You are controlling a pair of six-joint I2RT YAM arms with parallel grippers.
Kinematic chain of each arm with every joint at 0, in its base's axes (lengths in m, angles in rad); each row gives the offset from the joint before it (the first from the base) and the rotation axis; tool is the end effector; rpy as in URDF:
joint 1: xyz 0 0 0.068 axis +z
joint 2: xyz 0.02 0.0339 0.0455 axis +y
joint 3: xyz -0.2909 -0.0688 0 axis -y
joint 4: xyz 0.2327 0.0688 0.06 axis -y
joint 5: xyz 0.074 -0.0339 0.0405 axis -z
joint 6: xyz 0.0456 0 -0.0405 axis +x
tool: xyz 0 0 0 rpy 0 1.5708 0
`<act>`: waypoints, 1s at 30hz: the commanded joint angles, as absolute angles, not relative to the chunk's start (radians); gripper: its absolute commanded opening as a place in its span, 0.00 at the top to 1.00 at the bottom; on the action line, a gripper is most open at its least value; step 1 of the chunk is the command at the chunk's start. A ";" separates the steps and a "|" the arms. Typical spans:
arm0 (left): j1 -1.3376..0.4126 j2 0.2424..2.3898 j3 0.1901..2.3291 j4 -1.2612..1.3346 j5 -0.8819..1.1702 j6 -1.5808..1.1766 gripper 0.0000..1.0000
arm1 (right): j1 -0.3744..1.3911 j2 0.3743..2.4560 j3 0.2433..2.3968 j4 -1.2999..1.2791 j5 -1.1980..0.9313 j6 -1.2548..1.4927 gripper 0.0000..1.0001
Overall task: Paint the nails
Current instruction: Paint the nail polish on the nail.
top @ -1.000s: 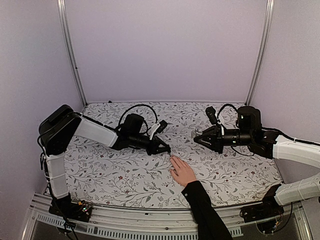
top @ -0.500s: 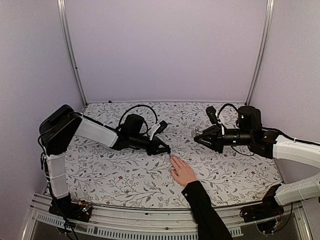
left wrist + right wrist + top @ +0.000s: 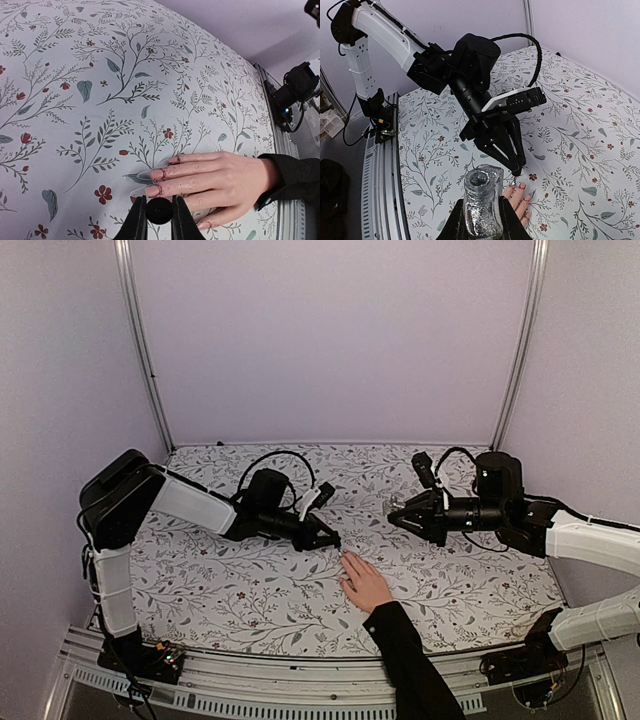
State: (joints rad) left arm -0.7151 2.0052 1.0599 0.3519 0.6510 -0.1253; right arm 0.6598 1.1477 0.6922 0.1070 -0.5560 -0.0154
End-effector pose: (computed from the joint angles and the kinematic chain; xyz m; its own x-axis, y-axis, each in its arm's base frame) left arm 0.2980 -0.2954 0.1622 -0.5315 0.3299 -0.7802 0.8411 0.3149 -0.4398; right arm 0.1764 0.1673 0.2918 -0.2557 -0.2149 -0.9425 -0.9166 0.3638 0.1657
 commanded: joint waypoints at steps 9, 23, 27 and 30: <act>-0.697 2.028 1.078 0.336 0.654 -0.127 1.00 | 0.652 1.153 0.676 0.141 -0.566 -0.012 1.00; -0.690 2.027 1.080 0.323 0.647 -0.121 1.00 | 0.650 1.152 0.676 0.143 -0.568 -0.012 1.00; -0.689 2.028 1.081 0.324 0.646 -0.122 1.00 | 0.650 1.151 0.675 0.143 -0.568 -0.012 1.00; -0.689 2.029 1.081 0.325 0.645 -0.123 1.00 | 0.651 1.151 0.675 0.143 -0.568 -0.012 1.00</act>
State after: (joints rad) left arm -0.7040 2.0052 1.0603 0.3283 0.6445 -0.1249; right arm 0.6586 1.1477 0.6827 0.1150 -0.5568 -0.0154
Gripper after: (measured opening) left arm 0.149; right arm 0.166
